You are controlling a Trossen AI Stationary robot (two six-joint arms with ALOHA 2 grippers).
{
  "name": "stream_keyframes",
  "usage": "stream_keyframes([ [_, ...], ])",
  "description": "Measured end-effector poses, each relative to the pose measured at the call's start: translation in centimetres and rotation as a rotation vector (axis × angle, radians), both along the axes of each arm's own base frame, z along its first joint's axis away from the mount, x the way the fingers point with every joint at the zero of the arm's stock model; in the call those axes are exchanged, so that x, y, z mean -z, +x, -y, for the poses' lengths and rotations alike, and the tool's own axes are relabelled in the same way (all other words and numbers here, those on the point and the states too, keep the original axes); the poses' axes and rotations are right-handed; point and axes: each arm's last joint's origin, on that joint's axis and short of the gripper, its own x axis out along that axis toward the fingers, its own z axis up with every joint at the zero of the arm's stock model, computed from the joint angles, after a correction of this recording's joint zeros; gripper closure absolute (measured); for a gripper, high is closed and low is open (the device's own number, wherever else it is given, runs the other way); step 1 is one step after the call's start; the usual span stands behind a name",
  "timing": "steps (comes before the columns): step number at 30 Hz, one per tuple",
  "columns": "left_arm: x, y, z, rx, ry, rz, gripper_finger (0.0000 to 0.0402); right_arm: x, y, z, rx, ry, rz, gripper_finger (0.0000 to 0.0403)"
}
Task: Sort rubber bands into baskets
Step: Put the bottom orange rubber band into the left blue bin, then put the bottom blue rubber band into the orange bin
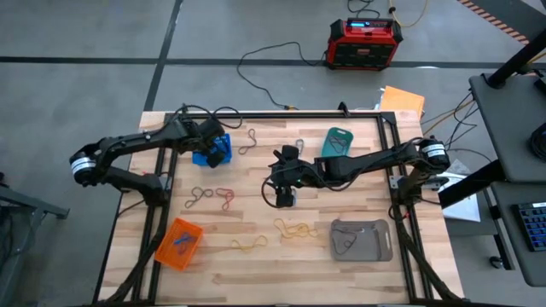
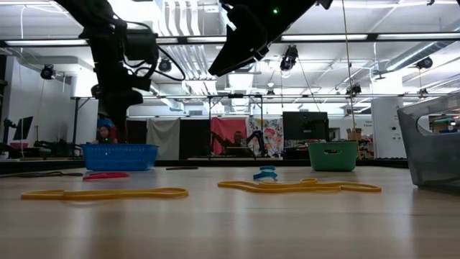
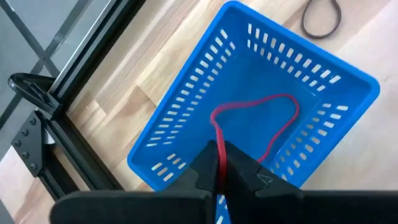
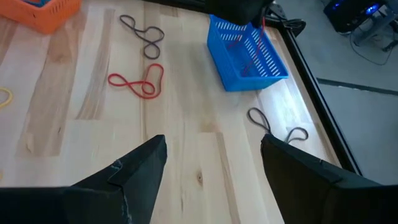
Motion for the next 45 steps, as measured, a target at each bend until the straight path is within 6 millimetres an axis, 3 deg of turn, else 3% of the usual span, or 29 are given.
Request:
stream_keyframes([
  [7, 0.2, 0.3, -0.2, -0.03, 0.001, 0.021, 0.0369, 0.0, 0.0, 0.0, 0.008, 0.012, 0.004, 0.0145],
  [17, 0.1, 0.6, -0.3, -0.02, 0.018, 0.048, 0.0263, 0.7, -0.2, 0.0, 0.023, 0.031, -0.008, 0.0141],
  [24, -0.4, 2.0, 1.6, 0.097, -0.012, 0.134, 0.0236, 1.7, -0.6, 0.1, 0.052, 0.063, -0.031, 0.0141],
  [33, -2.3, 3.7, 6.8, 0.359, 0.036, 0.271, 0.0235, 3.7, -1.5, 0.2, 0.095, 0.105, -0.085, 0.014],
  [39, -3.9, 3.2, 12.0, 0.606, 0.001, 0.364, 0.0235, 5.7, -2.5, 0.2, 0.132, 0.151, -0.15, 0.014],
  [45, -4.1, 2.0, 17.4, 0.862, -0.032, 0.422, 0.0235, 7.6, -3.6, -0.1, 0.134, 0.183, -0.199, 0.014],
])
